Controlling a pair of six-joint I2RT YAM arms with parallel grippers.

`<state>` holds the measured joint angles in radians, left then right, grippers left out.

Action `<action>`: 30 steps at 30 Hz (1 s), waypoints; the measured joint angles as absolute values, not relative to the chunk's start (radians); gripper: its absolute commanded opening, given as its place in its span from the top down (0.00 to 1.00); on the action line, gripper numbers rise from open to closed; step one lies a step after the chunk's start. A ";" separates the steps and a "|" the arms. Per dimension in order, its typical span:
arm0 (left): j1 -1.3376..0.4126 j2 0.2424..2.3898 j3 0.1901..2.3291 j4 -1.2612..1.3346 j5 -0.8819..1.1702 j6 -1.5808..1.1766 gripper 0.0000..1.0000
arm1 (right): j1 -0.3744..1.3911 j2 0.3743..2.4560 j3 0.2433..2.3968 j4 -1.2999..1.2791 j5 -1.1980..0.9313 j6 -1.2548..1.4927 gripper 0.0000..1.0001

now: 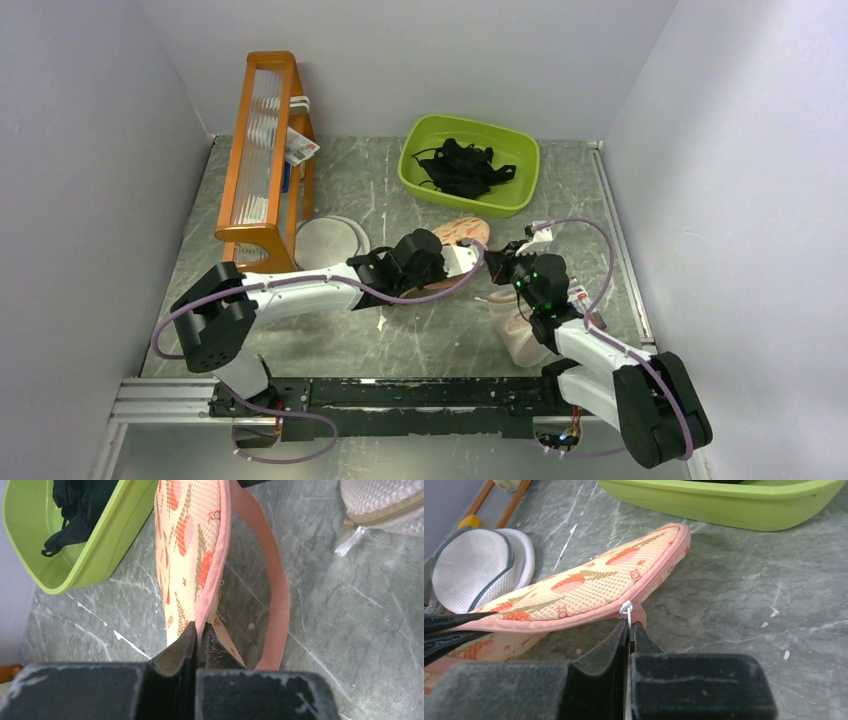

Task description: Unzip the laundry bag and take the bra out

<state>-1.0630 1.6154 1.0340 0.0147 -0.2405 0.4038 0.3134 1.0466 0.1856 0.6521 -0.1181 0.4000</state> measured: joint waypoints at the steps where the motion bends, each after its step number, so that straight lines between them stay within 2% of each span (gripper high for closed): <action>1: -1.063 1.613 1.034 0.010 -0.235 0.408 0.93 | 0.309 1.043 0.185 0.649 -0.119 0.402 1.00; 7: -1.063 1.570 1.033 -0.039 -0.152 0.435 0.93 | 0.302 0.981 0.162 0.662 -0.164 0.394 1.00; 15: -1.063 1.549 1.033 -0.087 -0.104 0.453 0.92 | 0.300 1.020 0.161 0.693 -0.246 0.381 1.00; 17: -1.063 1.549 1.034 -0.100 -0.099 0.453 0.84 | 0.300 1.036 0.161 0.715 -0.268 0.382 1.00; 19: -1.063 1.552 1.040 -0.121 -0.086 0.453 0.68 | 0.299 1.056 0.161 0.729 -0.293 0.383 1.00; 26: -1.063 1.557 1.067 -0.153 -0.009 0.439 0.22 | 0.301 1.085 0.161 0.756 -0.376 0.386 1.00; 30: -1.063 1.557 1.071 -0.144 0.039 0.418 0.17 | 0.313 1.081 0.161 0.759 -0.389 0.385 1.00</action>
